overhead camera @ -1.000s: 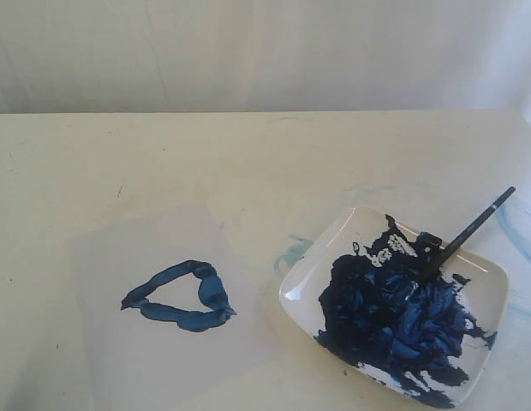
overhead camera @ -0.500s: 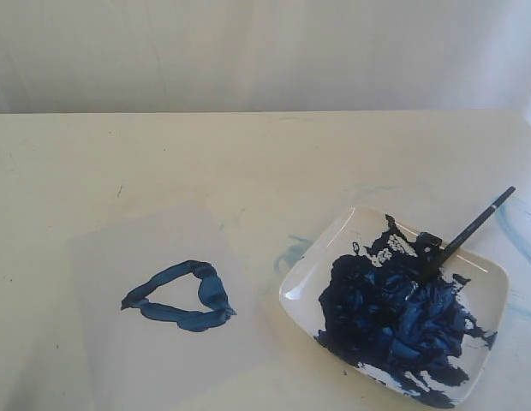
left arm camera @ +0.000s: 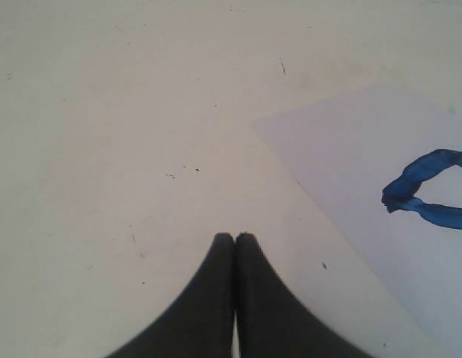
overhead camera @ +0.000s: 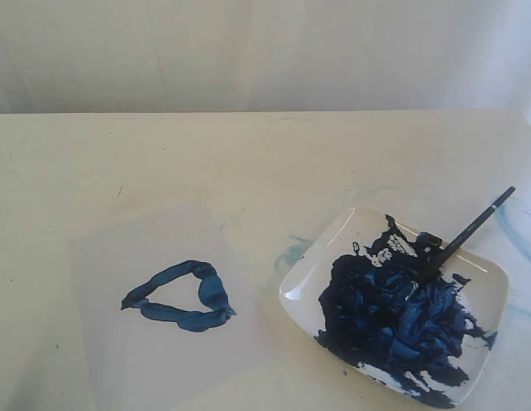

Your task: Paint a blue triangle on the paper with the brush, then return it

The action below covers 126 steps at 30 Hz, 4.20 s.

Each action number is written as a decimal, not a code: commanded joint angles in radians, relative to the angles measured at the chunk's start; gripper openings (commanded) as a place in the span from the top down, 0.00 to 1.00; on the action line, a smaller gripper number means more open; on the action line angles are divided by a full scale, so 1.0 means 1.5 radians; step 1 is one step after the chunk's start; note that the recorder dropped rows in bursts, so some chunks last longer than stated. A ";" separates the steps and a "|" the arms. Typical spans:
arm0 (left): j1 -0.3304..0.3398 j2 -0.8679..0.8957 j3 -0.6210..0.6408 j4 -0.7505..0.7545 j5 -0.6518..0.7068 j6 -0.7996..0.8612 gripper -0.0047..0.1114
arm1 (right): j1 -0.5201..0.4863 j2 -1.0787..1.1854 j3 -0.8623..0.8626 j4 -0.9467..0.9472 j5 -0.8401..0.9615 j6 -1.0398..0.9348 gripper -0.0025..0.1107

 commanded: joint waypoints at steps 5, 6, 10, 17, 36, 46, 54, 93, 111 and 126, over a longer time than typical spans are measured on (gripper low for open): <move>-0.005 -0.003 0.003 0.106 -0.001 -0.002 0.96 | 0.002 -0.016 0.006 -0.001 -0.003 -0.004 0.98; -0.005 -0.003 0.003 0.108 -0.001 -0.002 0.96 | 0.002 -0.022 0.009 -0.001 -0.007 -0.004 0.98; -0.005 -0.003 0.003 0.108 0.000 -0.002 0.96 | 0.002 -0.044 0.042 -0.001 -0.006 -0.004 0.98; -0.005 -0.003 0.003 0.108 0.000 -0.002 0.96 | 0.002 -0.060 0.091 -0.001 -0.002 -0.004 0.98; -0.005 -0.003 0.003 0.095 0.004 -0.072 0.96 | 0.002 -0.138 0.260 -0.002 -0.004 -0.004 0.98; -0.005 -0.003 0.003 0.096 0.004 -0.072 0.96 | 0.002 -0.292 0.436 0.000 -0.146 -0.003 0.98; -0.005 -0.003 0.003 0.096 0.002 -0.072 0.96 | 0.002 -0.302 0.606 -0.007 -0.357 -0.003 0.98; -0.005 -0.003 0.003 0.098 0.001 -0.072 0.96 | -0.071 -0.302 0.660 -0.180 -0.316 0.129 0.98; -0.005 -0.003 0.003 0.098 0.001 -0.072 0.96 | -0.017 -0.302 0.660 -0.185 -0.316 0.129 0.98; -0.005 -0.003 0.003 0.098 0.001 -0.072 0.96 | -0.017 -0.302 0.660 -0.185 -0.316 0.129 0.98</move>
